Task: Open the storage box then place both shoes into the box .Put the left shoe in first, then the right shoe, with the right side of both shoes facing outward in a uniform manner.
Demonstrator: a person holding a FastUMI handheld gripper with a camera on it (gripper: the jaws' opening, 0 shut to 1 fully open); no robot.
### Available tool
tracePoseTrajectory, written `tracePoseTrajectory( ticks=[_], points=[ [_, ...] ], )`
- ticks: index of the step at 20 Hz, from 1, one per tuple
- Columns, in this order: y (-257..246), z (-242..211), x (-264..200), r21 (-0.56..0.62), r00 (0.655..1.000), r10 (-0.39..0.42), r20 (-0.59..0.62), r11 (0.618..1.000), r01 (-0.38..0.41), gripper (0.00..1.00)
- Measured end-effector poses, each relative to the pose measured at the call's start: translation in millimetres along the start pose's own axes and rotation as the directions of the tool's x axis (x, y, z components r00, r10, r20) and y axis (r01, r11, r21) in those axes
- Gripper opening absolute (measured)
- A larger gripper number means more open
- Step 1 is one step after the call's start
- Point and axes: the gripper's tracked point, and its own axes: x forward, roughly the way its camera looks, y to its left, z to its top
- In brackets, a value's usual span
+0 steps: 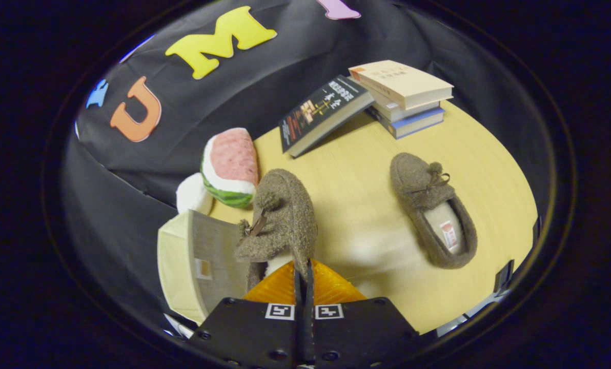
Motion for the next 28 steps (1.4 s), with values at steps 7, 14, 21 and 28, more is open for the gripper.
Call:
tracePoseTrajectory(
  ticks=[7, 14, 21, 28],
  points=[
    [150.0, -6.6, -35.4, -0.029, 0.987, 0.136, 0.083, 0.991, -0.134, 0.0],
    [233.8, -90.0, 16.3, -0.046, 0.983, 0.17, -0.076, 0.984, -0.173, 0.0],
    [227.2, -140.3, 77.8, -0.074, 0.984, 0.051, -0.173, 0.995, -0.064, 0.0],
    [221.7, -161.3, 121.8, -0.105, 0.973, -0.031, -0.229, 0.994, 0.007, 0.0]
  ],
)
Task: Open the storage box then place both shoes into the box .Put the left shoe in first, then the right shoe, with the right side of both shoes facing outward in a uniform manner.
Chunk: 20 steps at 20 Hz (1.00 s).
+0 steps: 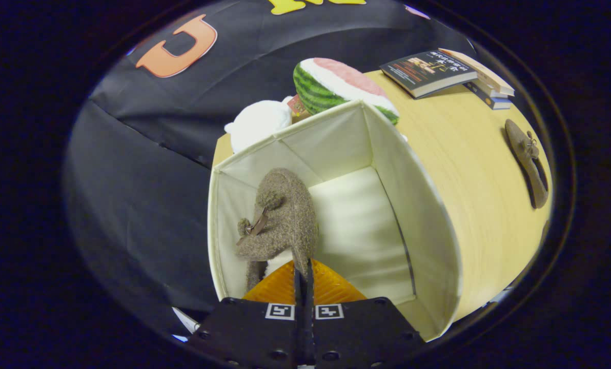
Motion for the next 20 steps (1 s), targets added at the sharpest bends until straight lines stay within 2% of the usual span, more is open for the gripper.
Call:
tracePoseTrajectory(
  ticks=[5, 6, 8, 10, 13, 15, 18, 20],
  points=[
    [-4.1, -9.1, 13.0, 0.059, 0.997, -0.015, -0.07, 0.998, 0.019, 0.01],
    [-0.7, -12.4, 24.7, 0.07, 0.997, -0.004, -0.076, 0.998, 0.009, 0.08],
    [-3.2, -15.9, 14.3, 0.055, 0.996, -0.004, -0.09, 0.998, 0.009, 0.24],
    [5.2, -15.5, 7.2, 0.044, 0.997, 0.033, -0.076, 0.999, -0.03, 0.32],
    [12.8, -2.7, -16.6, -0.042, 0.998, 0.065, -0.002, 0.997, -0.065, 0.65],
    [18.4, 5.0, -41.6, -0.102, 0.994, 0.101, 0.046, 0.99, -0.096, 0.82],
    [14.4, 20.0, -88.3, -0.2, 0.979, 0.146, 0.141, 0.973, -0.117, 0.91],
    [1.6, 33.5, -120.1, -0.266, 0.964, 0.163, 0.212, 0.958, -0.103, 0.91]
  ],
)
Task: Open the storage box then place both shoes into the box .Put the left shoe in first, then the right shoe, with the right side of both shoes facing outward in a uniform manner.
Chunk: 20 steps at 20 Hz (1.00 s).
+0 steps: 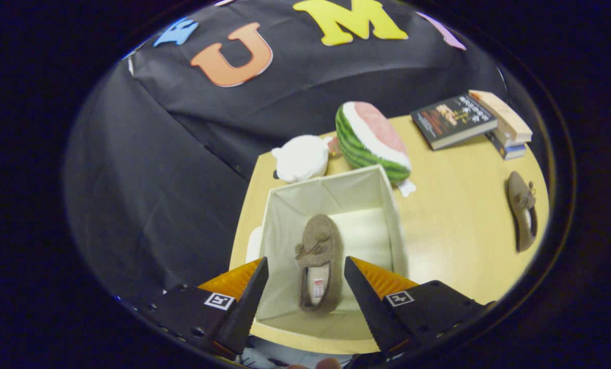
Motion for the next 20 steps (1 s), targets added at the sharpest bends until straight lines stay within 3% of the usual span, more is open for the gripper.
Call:
tracePoseTrajectory(
  ticks=[1, 5, 10, 15, 20],
  points=[
    [-8.1, 9.5, -16.5, -0.03, 0.999, -0.002, 0.038, 1.0, 0.003, 0.95],
    [-62.9, 43.9, -79.4, -0.117, 0.982, -0.017, 0.187, 0.992, 0.039, 0.95],
    [-186.5, 77.9, -147.9, -0.182, 0.942, -0.083, 0.325, 0.972, 0.149, 0.96],
    [-332.8, 90.0, -176.9, -0.155, 0.916, -0.184, 0.357, 0.955, 0.252, 0.96],
    [-448.3, 62.0, -157.8, -0.133, 0.921, -0.292, 0.257, 0.934, 0.333, 0.96]
  ],
)
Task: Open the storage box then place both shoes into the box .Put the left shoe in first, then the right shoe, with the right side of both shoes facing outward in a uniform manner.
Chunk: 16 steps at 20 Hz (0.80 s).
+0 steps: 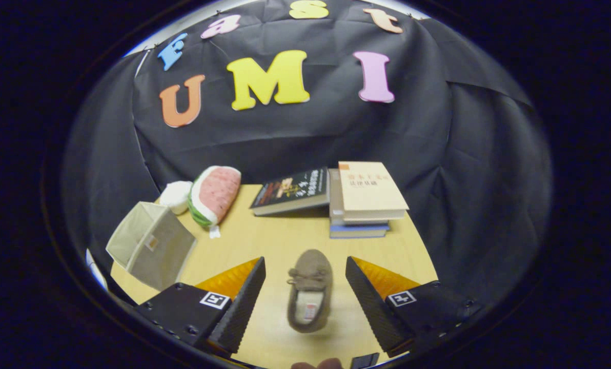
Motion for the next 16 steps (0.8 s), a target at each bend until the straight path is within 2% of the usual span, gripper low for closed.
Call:
tracePoseTrajectory(
  ticks=[3, 7, 10, 11, 14, 16],
  points=[
    [-19.9, -35.4, 28.4, -0.015, 0.996, -0.005, -0.087, 1.0, 0.004, 0.96],
    [-21.1, -67.7, 66.1, -0.04, 0.979, -0.001, -0.203, 0.999, -0.007, 0.96],
    [-21.2, -98.3, 89.2, 0.023, 0.945, 0.038, -0.326, 0.999, -0.032, 0.96],
    [-22.0, -103.8, 95.6, 0.029, 0.935, 0.041, -0.352, 0.999, -0.033, 0.88],
    [-24.6, -111.8, 108.3, 0.031, 0.916, 0.036, -0.399, 0.999, -0.026, 0.77],
    [-24.5, -116.4, 113.4, 0.051, 0.906, 0.038, -0.421, 0.999, -0.018, 0.55]
  ],
)
